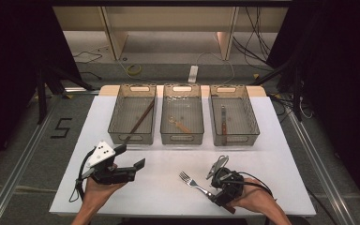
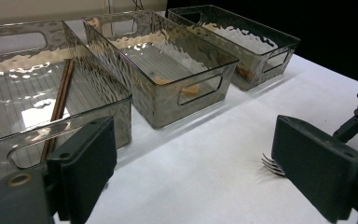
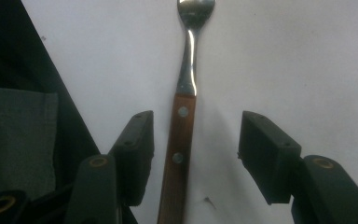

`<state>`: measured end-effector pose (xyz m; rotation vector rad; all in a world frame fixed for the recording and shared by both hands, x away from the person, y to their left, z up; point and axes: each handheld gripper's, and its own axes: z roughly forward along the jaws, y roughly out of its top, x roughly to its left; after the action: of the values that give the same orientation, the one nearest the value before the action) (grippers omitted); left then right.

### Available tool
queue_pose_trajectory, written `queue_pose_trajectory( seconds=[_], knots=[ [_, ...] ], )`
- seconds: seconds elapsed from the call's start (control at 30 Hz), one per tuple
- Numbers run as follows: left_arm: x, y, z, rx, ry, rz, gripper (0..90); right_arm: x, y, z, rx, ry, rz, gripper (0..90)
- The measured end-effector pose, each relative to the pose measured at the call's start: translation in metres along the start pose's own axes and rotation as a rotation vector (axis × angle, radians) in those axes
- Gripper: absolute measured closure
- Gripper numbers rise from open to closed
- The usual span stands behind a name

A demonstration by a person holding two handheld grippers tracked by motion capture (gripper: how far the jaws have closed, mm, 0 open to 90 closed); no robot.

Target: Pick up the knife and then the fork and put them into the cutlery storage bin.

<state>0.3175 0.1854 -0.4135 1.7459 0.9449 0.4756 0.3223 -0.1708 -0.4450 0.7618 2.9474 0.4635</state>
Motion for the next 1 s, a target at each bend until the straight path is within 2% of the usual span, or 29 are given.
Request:
queue_pose_trajectory(
  seconds=[0.17,0.43,1.0],
  knots=[
    [0.000,0.000,0.000,0.003,-0.001,0.006,13.6,0.004,0.000,0.005,0.025,0.006,0.009,51.4],
    [0.000,0.000,0.000,0.001,0.000,0.002,13.6,0.006,-0.001,0.009,0.050,-0.018,-0.054,59.7],
    [0.000,0.000,0.000,0.002,0.002,0.004,13.6,0.009,0.000,0.014,0.077,-0.014,-0.086,73.2]
  ],
)
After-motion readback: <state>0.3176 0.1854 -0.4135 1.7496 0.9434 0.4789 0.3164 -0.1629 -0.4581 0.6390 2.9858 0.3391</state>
